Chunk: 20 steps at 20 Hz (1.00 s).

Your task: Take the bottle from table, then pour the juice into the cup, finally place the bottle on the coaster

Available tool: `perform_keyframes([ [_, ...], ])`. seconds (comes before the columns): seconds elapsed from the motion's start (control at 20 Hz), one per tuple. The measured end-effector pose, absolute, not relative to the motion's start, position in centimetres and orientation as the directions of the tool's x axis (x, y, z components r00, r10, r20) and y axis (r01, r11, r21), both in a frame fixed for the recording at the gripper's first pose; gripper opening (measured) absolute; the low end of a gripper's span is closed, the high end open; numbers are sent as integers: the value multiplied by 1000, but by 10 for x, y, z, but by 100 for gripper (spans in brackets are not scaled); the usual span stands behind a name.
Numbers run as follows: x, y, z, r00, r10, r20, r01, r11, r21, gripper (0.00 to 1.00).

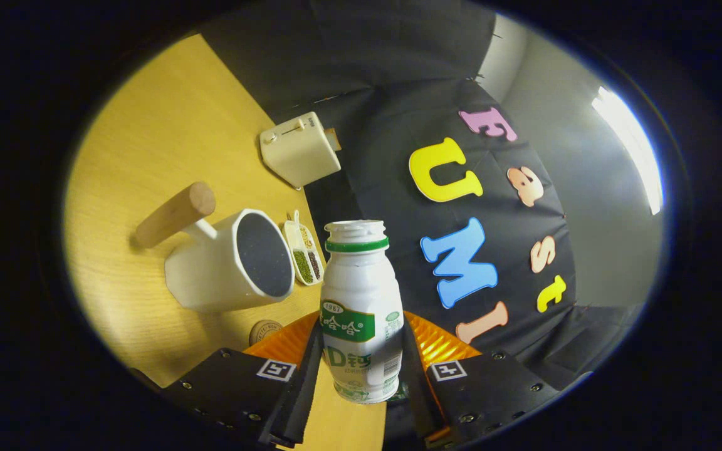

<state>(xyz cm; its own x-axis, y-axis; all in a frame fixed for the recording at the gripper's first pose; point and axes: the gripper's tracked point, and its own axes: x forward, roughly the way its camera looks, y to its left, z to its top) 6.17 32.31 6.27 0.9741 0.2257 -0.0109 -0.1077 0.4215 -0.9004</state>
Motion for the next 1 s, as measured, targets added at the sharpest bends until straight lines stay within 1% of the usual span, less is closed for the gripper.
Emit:
perform_keyframes([
  [0.2, 64, 324, 70, 963, 265, -49, -209, 621, -756, 64],
  [0.35, 71, 314, 75, 962, 267, -62, -242, 721, -650, 63],
  [0.45, 77, 311, 80, 962, 270, -49, -246, 770, -588, 63],
  [0.7, 86, 309, 74, 947, 320, -44, -313, 877, -364, 64],
  [1.0, 118, 296, 47, 949, 311, -47, -315, 942, -115, 63],
])
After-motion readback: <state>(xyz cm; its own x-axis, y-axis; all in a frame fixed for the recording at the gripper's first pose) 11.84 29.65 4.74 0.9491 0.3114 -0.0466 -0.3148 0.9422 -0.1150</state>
